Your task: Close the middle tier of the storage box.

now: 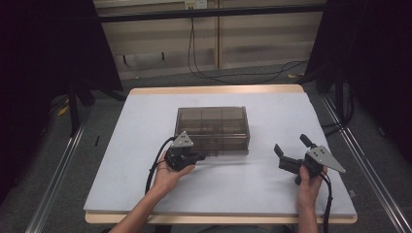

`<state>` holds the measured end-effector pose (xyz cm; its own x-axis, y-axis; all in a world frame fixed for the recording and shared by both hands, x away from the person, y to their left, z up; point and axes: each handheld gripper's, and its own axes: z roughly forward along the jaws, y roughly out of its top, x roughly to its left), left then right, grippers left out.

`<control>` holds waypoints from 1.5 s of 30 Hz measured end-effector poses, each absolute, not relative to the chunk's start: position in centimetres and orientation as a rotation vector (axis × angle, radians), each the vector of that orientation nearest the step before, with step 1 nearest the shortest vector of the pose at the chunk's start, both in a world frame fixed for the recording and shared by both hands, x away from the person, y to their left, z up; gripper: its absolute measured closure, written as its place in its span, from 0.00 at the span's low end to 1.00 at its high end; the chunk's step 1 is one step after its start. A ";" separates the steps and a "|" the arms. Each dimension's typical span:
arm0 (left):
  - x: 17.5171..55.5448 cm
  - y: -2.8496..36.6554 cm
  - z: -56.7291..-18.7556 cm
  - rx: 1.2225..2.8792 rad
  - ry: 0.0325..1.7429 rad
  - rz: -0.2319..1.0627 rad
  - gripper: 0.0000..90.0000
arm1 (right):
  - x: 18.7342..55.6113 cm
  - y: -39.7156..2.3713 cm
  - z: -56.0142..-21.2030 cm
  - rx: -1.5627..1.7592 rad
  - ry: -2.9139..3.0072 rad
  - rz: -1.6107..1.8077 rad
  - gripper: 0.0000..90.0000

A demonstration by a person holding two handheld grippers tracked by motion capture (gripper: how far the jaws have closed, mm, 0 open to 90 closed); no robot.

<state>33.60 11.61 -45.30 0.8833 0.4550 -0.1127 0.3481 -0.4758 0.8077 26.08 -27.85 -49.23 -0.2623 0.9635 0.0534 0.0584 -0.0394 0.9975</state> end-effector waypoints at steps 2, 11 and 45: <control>33.7 11.6 -45.3 2.116 0.581 0.146 1.00 | 26.1 -27.9 -49.2 1.147 1.423 1.420 0.00; 33.9 11.5 -45.3 2.107 0.588 0.145 1.00 | 26.1 -27.8 -49.2 1.148 1.421 1.416 0.00; 34.9 11.3 -45.4 2.113 0.608 0.156 1.00 | 26.1 -27.9 -49.2 1.145 1.422 1.419 0.00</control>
